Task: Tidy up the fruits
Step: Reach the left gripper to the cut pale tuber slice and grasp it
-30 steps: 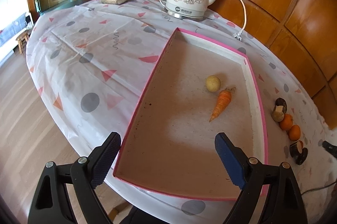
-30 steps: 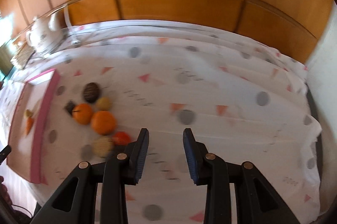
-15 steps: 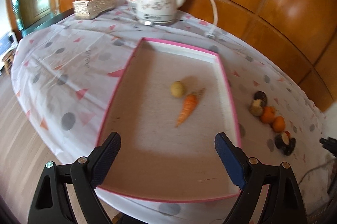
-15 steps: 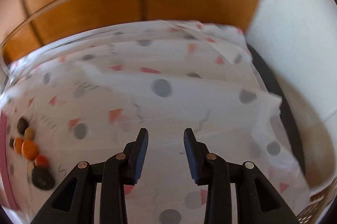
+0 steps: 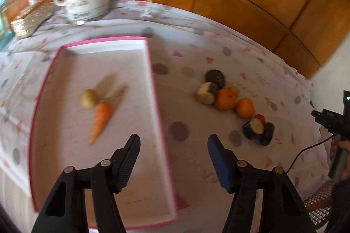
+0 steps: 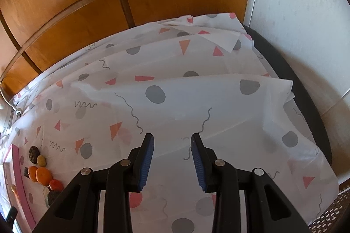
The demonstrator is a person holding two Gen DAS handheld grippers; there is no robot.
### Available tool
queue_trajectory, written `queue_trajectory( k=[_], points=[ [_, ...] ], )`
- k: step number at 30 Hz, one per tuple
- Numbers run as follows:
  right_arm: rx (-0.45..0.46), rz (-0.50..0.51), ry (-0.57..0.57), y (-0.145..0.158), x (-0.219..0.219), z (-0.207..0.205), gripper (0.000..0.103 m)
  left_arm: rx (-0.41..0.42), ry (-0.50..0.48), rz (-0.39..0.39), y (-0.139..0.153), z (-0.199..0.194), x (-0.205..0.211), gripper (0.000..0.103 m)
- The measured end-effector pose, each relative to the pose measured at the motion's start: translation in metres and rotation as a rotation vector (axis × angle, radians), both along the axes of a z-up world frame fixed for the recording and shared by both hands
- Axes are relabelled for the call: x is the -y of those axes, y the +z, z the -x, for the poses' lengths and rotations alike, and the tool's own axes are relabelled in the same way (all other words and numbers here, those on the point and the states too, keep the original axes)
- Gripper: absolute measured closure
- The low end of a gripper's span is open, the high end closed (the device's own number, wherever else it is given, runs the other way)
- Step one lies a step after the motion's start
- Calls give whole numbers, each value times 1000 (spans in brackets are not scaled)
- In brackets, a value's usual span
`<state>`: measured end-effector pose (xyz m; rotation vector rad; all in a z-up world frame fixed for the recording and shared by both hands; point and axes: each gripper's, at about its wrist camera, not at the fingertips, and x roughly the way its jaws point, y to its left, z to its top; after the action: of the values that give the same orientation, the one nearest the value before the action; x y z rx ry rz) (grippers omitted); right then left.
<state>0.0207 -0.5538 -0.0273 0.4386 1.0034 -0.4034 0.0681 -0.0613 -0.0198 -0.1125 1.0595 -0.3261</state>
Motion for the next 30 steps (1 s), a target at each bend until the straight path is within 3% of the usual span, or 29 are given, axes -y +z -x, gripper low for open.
queue_trajectory(
  k=[7,12,21,23,26,30],
  points=[
    [-7,-22,-63,1,15,5,68,-42,-34,9,-7,-17,31,43],
    [-6,-95,-118,-3,29,12,68,-43,-64,-14,-13,-28,49,56],
    [-7,-100,-85,-4,24,9,67,-92,-8,44,-29,-73,61,56],
    [-9,-103,-84,-5,24,8,67,-115,13,79,-35,-83,62,55],
    [-14,-99,-81,-6,24,7,67,-145,46,136,-45,-94,63,45],
    [-25,-100,-81,-10,25,6,67,-138,71,177,-56,-102,63,37]
  ],
)
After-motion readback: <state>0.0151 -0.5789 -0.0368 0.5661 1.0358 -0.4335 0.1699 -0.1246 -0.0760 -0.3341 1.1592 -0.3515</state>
